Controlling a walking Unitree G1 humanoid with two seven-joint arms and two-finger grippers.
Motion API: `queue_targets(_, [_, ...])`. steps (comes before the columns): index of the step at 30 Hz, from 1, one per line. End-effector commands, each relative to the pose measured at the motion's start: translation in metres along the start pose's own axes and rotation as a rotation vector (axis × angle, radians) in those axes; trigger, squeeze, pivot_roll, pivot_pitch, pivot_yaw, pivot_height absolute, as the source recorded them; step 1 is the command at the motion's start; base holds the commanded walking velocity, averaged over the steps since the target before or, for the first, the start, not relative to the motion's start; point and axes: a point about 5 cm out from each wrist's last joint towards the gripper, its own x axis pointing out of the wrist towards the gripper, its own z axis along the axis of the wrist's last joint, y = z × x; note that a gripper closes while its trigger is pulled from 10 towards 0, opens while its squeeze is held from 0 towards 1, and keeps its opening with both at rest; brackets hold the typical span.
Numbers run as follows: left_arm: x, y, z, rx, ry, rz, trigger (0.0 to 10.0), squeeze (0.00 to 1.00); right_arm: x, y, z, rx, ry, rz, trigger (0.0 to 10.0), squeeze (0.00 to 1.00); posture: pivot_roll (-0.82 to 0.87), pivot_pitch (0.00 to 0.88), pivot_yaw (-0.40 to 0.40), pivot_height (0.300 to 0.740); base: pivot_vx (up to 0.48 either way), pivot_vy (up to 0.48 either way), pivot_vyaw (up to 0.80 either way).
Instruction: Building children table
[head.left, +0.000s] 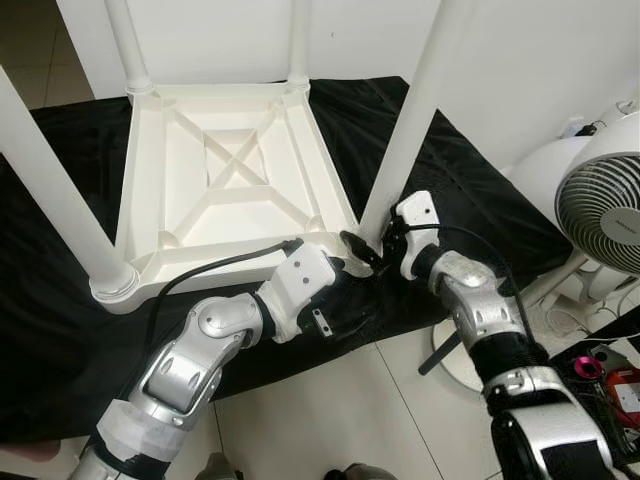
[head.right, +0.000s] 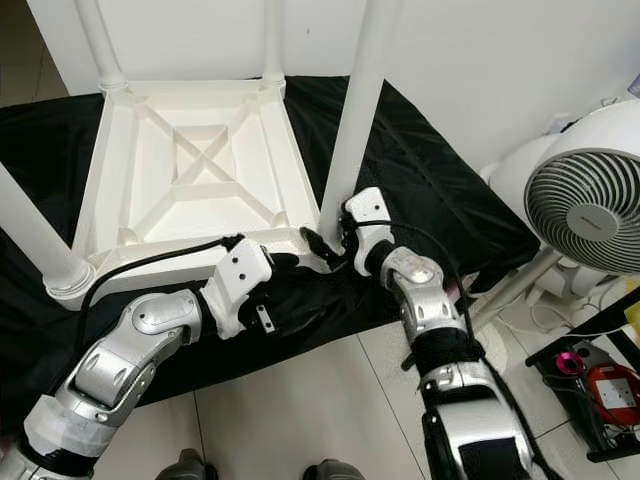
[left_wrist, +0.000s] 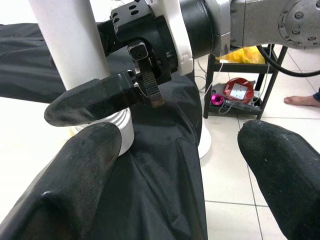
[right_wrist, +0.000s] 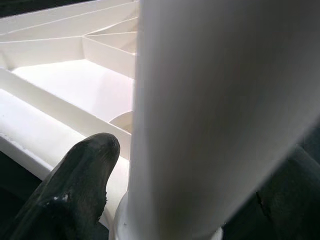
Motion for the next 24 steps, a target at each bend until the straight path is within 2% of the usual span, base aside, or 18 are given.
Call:
queue_targets(1, [0.002, 0.000, 0.000, 0.016, 0.004, -0.011, 10.0, 0.00, 0.001, -0.001, -0.003, -0.024, 0.028, 0.041, 10.0, 0.00, -0.03, 0.000, -0.047, 0.740, 0.000, 0.000, 0.00])
queue_targets(2, [0.002, 0.001, 0.001, 0.017, 0.004, -0.011, 10.0, 0.00, 0.002, 0.000, -0.005, -0.026, 0.041, 0.065, 9.5, 0.00, -0.03, 0.000, -0.046, 0.740, 0.000, 0.000, 0.00])
queue_targets(3, [0.002, 0.001, 0.001, 0.017, 0.004, -0.011, 10.0, 0.00, 0.002, 0.000, -0.005, -0.026, 0.041, 0.065, 9.5, 0.00, -0.03, 0.000, -0.046, 0.740, 0.000, 0.000, 0.00])
queue_targets(4, [0.002, 0.001, 0.001, 0.019, 0.004, -0.010, 10.0, 0.00, 0.004, 0.000, -0.007, -0.025, 0.052, 0.076, 2.9, 0.00, -0.03, 0.000, -0.047, 0.740, 0.000, 0.000, 0.00])
queue_targets(5, [0.002, 0.001, 0.001, 0.019, 0.004, -0.010, 10.0, 0.00, 0.004, 0.000, -0.007, -0.025, 0.052, 0.076, 2.9, 0.00, -0.03, 0.000, -0.047, 0.740, 0.000, 0.000, 0.00])
queue_targets(6, [0.002, 0.001, 0.001, 0.020, 0.003, -0.010, 10.0, 0.00, 0.005, -0.001, -0.008, -0.018, 0.060, 0.087, 0.0, 0.00, -0.03, 0.000, -0.050, 0.740, 0.000, 0.000, 0.00])
queue_targets(17, [0.002, 0.001, 0.002, 0.019, -0.001, -0.008, 10.0, 0.00, 0.001, -0.002, -0.018, 0.023, 0.081, 0.094, 0.0, 0.00, -0.03, 0.000, -0.050, 0.740, 0.000, 0.000, 0.00])
queue_targets(18, [0.002, 0.001, 0.002, 0.018, -0.002, -0.008, 10.0, 0.00, 0.000, -0.003, -0.018, 0.027, 0.078, 0.081, 3.1, 0.00, -0.03, 0.000, -0.050, 0.740, 0.000, 0.000, 0.00])
queue_targets(20, [0.002, 0.001, 0.002, 0.018, -0.002, -0.008, 10.0, 0.00, 0.000, -0.003, -0.018, 0.030, 0.075, 0.075, 3.1, 0.00, -0.03, 0.000, -0.050, 0.740, 0.000, 0.000, 0.00])
queue_targets(21, [0.003, 0.000, 0.002, 0.017, -0.003, -0.011, 10.0, 0.00, -0.001, -0.003, -0.019, 0.073, 0.051, 0.046, 10.0, 0.00, -0.05, 0.009, -0.050, 0.740, 0.000, 0.000, 0.00])
queue_targets(23, [0.004, 0.000, 0.001, 0.017, -0.004, -0.011, 10.0, 0.00, 0.000, -0.003, -0.019, 0.084, 0.044, 0.042, 10.0, 0.00, -0.05, 0.009, -0.050, 0.740, 0.000, 0.000, 0.00])
queue_targets(24, [0.004, -0.001, 0.001, 0.015, -0.004, -0.014, 10.0, 0.00, 0.000, -0.003, -0.021, 0.097, 0.034, -0.011, 10.0, 0.00, -0.05, 0.012, -0.050, 0.740, 0.000, 0.000, 0.00])
